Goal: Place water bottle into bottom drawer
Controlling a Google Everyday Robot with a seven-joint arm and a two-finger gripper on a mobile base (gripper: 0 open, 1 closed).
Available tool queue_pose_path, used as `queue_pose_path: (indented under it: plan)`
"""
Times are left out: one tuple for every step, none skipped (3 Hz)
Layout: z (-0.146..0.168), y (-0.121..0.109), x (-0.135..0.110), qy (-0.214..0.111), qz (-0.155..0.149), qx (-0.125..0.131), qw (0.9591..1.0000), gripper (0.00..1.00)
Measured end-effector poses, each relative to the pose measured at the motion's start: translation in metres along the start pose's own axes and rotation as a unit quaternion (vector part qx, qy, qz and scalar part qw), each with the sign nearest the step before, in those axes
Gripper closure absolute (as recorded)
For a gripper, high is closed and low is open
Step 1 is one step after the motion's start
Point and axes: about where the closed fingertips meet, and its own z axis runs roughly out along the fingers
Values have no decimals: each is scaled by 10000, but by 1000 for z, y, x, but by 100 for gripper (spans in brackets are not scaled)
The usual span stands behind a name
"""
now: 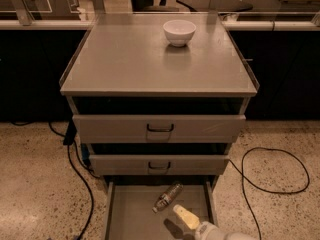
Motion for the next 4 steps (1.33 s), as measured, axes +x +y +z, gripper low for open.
queue_pose_path:
  plan:
    - [-61, -9, -4, 693, 473, -15, 9965, 0]
    - [-113, -9, -19, 1434, 1285, 43, 9813, 0]
    - [-170, 26, -30, 2359, 1986, 40, 9513, 0]
    - [-198, 48, -25, 2810, 2460, 133, 9275, 0]
